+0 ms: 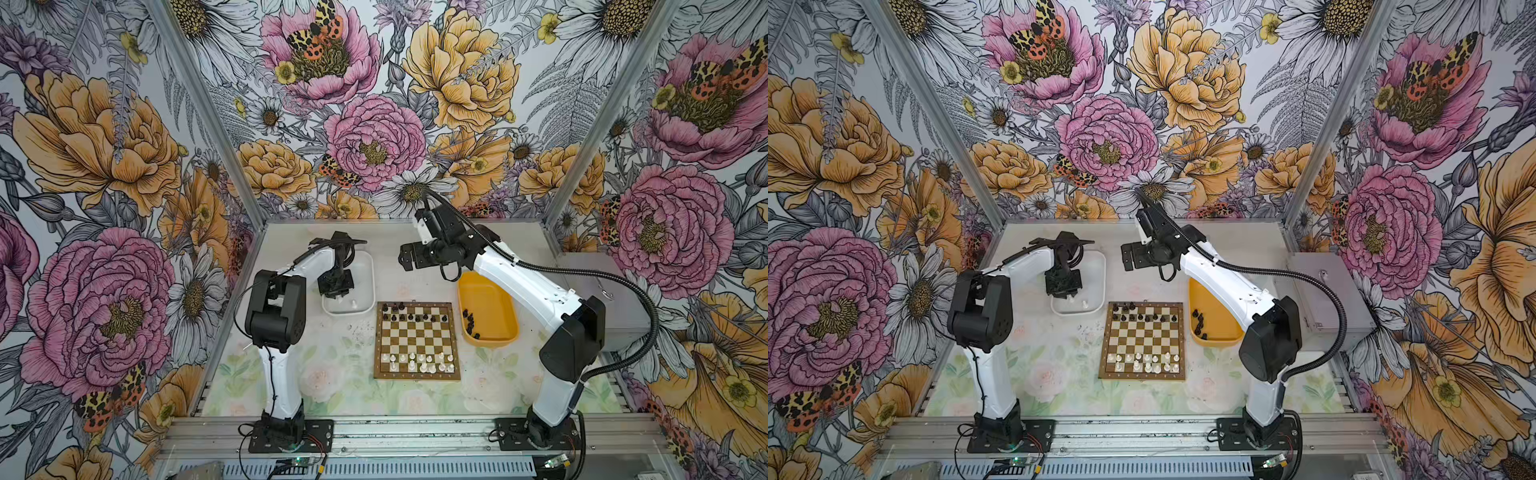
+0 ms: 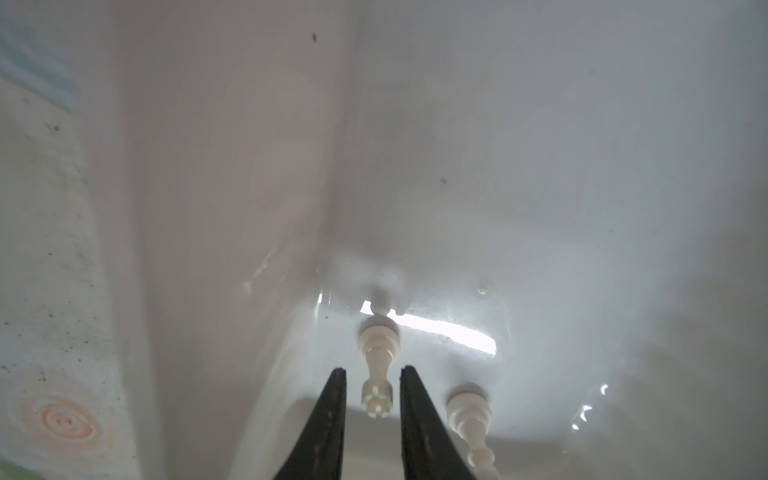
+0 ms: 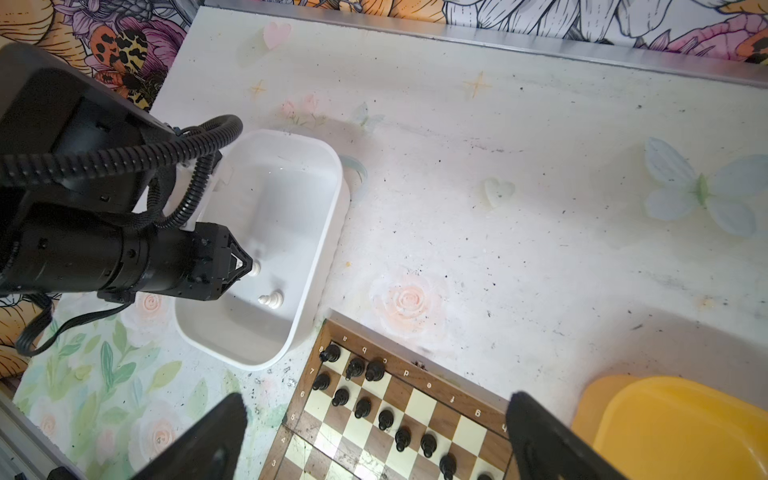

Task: Set up the chess pieces on the board
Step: 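Lower the left gripper into the white tub and close on a white piece, then lift the white piece and carry it with the left gripper to the board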

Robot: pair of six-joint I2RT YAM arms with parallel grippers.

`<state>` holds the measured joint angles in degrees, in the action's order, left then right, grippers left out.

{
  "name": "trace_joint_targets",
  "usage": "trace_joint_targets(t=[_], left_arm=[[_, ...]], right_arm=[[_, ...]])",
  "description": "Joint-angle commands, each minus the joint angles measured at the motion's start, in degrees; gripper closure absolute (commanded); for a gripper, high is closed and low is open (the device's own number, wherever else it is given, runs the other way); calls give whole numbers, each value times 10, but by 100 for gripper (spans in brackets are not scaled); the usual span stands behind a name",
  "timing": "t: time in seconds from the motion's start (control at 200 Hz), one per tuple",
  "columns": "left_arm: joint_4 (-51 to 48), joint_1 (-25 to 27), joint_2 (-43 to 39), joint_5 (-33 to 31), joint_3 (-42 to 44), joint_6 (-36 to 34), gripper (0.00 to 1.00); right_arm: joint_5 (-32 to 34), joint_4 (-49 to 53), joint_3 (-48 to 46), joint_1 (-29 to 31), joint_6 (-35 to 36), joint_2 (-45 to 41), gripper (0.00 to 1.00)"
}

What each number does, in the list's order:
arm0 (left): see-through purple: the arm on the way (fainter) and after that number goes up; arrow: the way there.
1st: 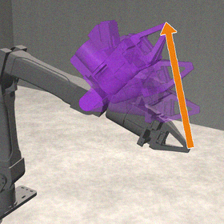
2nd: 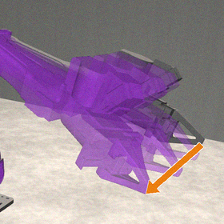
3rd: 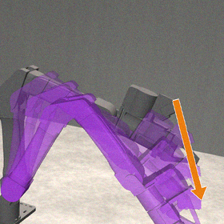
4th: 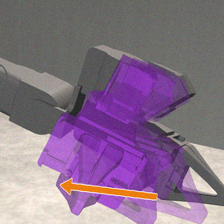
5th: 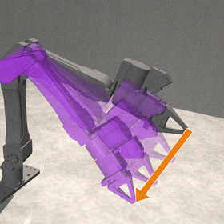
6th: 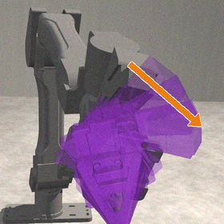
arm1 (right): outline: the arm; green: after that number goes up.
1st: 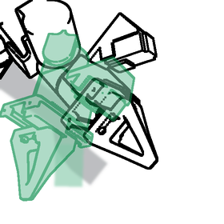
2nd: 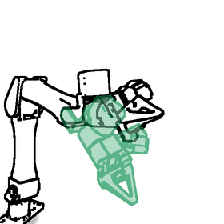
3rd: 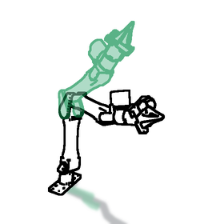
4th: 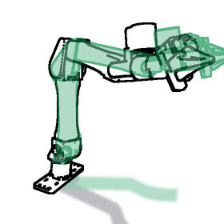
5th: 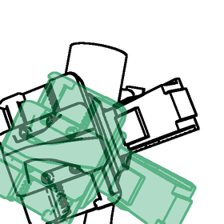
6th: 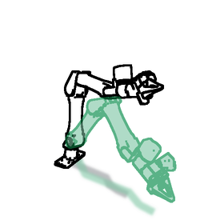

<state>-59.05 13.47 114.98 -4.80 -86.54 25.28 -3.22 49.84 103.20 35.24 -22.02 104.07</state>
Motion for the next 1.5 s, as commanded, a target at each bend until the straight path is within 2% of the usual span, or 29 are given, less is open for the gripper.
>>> trace_joint_targets(t=[0.0, 0.25, 0.55, 1.031, 1.256, 1.496], left_arm=[[14, -6, 0, 10, 3, -13, 75], [14, -6, 5, 12, -6, -20, 77], [14, -7, 2, 11, -1, -25, 88], [14, -8, -3, 10, 7, -29, 89], [14, -6, -9, 9, 11, -31, 96], [12, -5, -29, 10, 11, -30, 97]], right_arm=[[11, -12, -5, 2, -9, -17, 0], [16, -14, -8, 5, -14, -19, 0], [20, -15, -12, 8, -17, -23, 0], [26, -17, -22, 11, -17, -34, 0], [31, -18, -32, 13, -21, -44, 0], [35, -21, -38, 16, -23, -49, 0]])
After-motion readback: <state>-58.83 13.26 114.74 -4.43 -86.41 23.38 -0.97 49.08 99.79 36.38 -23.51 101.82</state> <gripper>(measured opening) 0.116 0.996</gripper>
